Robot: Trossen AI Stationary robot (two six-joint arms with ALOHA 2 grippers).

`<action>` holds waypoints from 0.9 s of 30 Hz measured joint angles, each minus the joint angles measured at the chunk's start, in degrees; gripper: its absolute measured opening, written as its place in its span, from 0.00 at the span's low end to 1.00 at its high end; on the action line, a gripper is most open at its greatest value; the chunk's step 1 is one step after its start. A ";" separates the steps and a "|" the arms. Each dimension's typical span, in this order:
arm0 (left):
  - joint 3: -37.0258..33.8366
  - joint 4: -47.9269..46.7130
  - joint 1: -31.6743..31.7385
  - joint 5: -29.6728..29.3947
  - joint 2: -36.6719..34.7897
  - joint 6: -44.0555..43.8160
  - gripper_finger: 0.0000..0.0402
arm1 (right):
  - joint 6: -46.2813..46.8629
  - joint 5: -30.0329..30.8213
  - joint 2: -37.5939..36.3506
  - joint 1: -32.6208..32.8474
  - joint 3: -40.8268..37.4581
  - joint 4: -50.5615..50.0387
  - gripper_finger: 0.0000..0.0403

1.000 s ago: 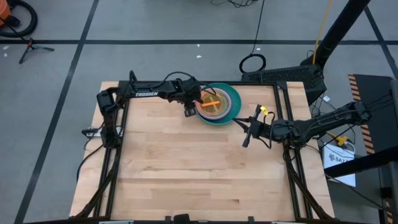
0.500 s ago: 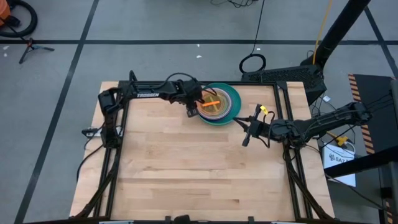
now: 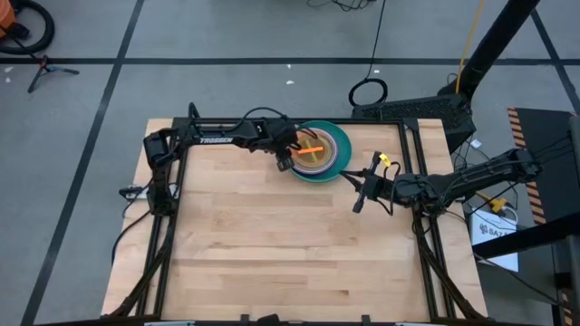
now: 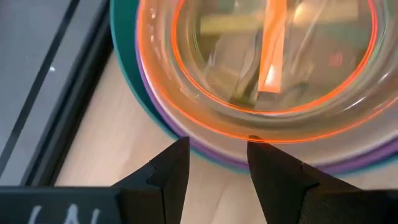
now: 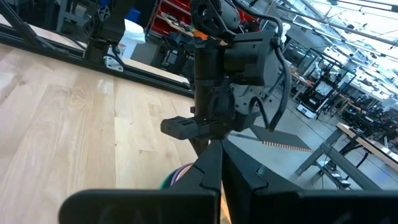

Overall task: Stack plastic plates
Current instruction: Stack the small orange plate on top of the small green plate, then return to Home Position

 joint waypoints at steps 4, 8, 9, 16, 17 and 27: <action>0.00 3.30 0.00 -0.02 0.00 -0.67 0.42 | 0.02 0.00 0.00 -0.01 0.00 0.02 0.00; 0.00 4.06 0.00 -0.04 0.00 -2.10 0.42 | 0.02 0.00 0.00 -0.01 0.00 0.01 0.00; 0.00 3.89 0.00 -0.04 0.00 -2.34 0.42 | 0.02 0.00 0.00 -0.01 0.00 0.00 0.00; 0.00 2.05 -1.67 -0.15 0.00 -3.32 0.42 | 0.02 0.00 0.00 -0.01 0.00 -0.15 0.00; 0.00 2.02 -2.21 -0.15 -0.02 -3.16 0.42 | 0.03 0.00 0.00 -0.01 0.00 -0.57 0.00; -2.65 0.68 -9.17 -0.07 -7.99 1.81 0.42 | 3.78 -2.52 -2.86 -0.04 0.00 -9.30 0.00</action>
